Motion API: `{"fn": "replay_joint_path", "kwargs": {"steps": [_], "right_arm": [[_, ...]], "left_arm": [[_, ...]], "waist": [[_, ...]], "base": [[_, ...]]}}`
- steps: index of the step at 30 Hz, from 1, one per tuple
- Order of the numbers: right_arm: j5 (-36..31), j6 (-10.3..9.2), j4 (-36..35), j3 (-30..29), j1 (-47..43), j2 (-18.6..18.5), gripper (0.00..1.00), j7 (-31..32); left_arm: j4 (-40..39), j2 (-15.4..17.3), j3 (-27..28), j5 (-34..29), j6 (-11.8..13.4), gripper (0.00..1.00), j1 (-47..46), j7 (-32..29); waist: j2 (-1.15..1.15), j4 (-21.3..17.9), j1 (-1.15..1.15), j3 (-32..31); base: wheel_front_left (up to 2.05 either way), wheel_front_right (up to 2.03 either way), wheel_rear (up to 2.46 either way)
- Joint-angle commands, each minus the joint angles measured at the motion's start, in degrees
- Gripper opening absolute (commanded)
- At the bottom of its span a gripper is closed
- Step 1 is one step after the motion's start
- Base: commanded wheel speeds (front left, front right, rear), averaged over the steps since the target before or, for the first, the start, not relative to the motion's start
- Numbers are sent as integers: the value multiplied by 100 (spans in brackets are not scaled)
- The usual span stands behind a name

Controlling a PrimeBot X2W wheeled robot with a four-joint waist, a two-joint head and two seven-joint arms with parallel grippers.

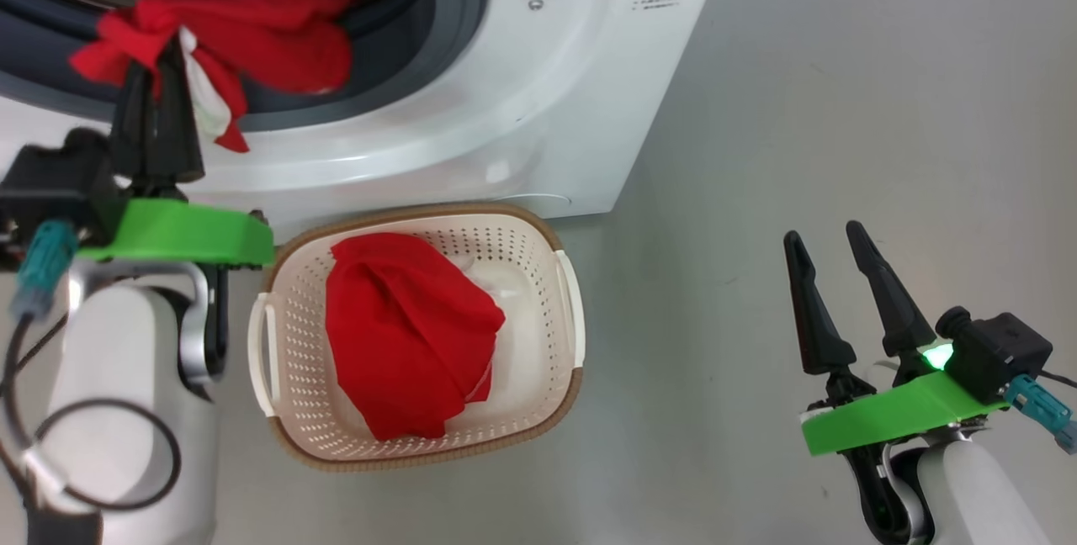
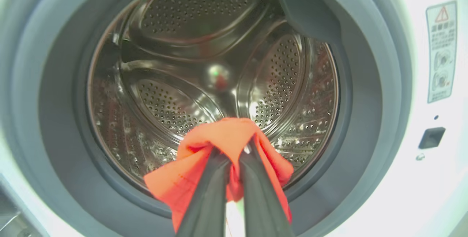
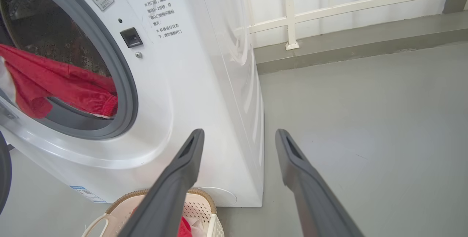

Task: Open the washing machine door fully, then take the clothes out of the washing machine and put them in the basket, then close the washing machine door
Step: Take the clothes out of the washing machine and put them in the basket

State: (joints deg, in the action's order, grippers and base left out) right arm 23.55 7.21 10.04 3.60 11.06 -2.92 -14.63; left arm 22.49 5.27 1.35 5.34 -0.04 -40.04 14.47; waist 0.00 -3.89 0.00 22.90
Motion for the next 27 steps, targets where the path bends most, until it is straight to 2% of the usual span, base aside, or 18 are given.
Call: {"fn": "replay_joint_path", "kwargs": {"steps": [1,18,27], "right_arm": [[-83,28,-133,88,-100,4,100,-37],[-141,28,-136,46,-137,4,100,-37],[-99,28,-145,93,-111,4,100,-37]], "left_arm": [[-337,136,223,62,-35,0,147,52],[-2295,-168,543,59,-247,0,683,52],[-2428,-216,415,30,-326,0,955,52]], "waist": [[0,42,0,-28],[0,152,0,-53],[0,114,0,7]], "base": [[0,0,0],[0,0,0],[0,0,0]]}}
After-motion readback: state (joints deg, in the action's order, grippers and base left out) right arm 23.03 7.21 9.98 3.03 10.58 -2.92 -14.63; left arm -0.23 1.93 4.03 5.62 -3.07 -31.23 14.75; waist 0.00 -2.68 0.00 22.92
